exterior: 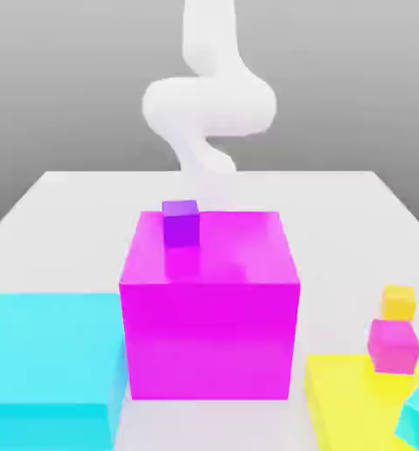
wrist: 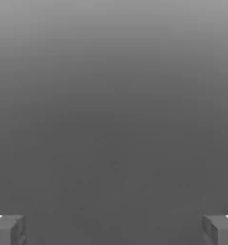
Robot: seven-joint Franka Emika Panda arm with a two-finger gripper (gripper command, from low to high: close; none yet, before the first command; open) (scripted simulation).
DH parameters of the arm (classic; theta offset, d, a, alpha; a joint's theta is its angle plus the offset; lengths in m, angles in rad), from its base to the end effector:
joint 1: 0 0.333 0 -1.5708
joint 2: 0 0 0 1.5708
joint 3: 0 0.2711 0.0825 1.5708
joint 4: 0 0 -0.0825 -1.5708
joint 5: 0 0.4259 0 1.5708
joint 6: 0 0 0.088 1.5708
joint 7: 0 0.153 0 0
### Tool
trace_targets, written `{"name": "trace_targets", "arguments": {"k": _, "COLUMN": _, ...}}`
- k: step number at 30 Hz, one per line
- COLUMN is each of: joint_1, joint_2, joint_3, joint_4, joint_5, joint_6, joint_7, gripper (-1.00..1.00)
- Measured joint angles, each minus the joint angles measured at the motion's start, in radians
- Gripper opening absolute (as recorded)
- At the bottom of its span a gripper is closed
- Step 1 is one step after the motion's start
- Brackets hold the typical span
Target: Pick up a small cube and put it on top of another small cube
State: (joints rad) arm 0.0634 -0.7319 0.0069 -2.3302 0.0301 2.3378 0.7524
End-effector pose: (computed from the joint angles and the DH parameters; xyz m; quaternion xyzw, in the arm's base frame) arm 0.4750 0.0354 0.6068 -0.8767 0.3173 -0.3267 0.1549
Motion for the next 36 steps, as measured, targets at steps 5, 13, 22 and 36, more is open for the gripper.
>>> {"name": "trace_targets", "arguments": {"k": 5, "joint_1": 0.123, "joint_2": 0.140, "joint_3": 0.029, "joint_4": -0.061, "joint_5": 0.061, "joint_6": 0.076, "joint_7": -0.096, "gripper": 0.00}}
{"name": "trace_targets", "arguments": {"k": 13, "joint_1": 0.300, "joint_2": 0.354, "joint_3": 0.109, "joint_4": -0.156, "joint_5": 0.128, "joint_6": 0.194, "joint_7": -0.227, "gripper": 0.00}}
{"name": "trace_targets", "arguments": {"k": 22, "joint_1": 0.455, "joint_2": 0.595, "joint_3": 0.247, "joint_4": -0.264, "joint_5": 0.120, "joint_6": 0.332, "joint_7": -0.313, "gripper": 0.00}}
{"name": "trace_targets", "arguments": {"k": 36, "joint_1": 0.742, "joint_2": 1.026, "joint_3": 0.159, "joint_4": -0.335, "joint_5": -0.284, "joint_6": 0.612, "joint_7": -0.111, "gripper": 0.00}}
